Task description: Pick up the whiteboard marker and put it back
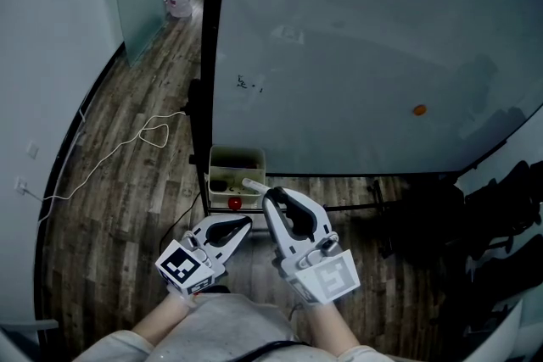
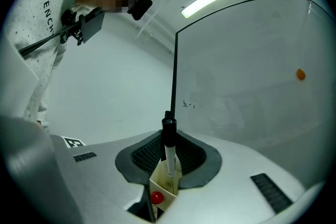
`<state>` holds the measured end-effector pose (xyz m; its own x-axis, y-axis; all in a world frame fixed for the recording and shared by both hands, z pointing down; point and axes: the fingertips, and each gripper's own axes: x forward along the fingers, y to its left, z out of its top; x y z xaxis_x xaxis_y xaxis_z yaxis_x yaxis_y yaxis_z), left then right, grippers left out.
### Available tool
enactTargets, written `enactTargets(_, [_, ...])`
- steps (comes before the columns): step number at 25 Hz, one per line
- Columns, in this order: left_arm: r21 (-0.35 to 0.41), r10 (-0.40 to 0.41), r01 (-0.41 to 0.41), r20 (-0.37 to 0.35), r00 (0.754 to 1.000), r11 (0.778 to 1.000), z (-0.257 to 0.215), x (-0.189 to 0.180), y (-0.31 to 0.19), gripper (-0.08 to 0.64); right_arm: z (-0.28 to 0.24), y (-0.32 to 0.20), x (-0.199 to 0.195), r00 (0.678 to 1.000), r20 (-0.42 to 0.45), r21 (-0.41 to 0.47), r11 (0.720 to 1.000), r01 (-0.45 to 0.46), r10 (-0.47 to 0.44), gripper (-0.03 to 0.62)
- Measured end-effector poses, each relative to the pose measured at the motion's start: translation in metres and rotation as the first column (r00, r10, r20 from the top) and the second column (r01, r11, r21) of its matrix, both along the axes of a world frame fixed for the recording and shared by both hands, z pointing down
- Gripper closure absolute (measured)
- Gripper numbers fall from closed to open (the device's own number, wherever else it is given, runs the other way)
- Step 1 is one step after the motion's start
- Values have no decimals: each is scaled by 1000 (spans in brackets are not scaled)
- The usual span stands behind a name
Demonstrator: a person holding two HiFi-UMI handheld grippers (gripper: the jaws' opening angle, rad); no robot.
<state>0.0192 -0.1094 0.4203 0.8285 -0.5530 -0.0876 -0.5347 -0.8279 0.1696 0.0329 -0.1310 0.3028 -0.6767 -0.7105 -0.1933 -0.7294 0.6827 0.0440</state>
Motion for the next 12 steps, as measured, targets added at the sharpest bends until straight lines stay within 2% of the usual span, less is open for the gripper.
enactTargets(7, [3, 10, -10, 7, 1000, 1000, 1, 2, -1, 545, -16, -2, -9, 1000, 7, 27, 1000, -1, 1, 514])
enactTargets(10, [16, 25, -26, 11, 1000, 1000, 4, 4, 0, 545, 9, -5, -5, 1000, -15, 0, 1000, -22, 22, 514])
enactTargets(12, [7, 26, -26, 7, 1000, 1000, 2, 5, 0, 545, 7, -7, -9, 1000, -5, -4, 1000, -23, 23, 514])
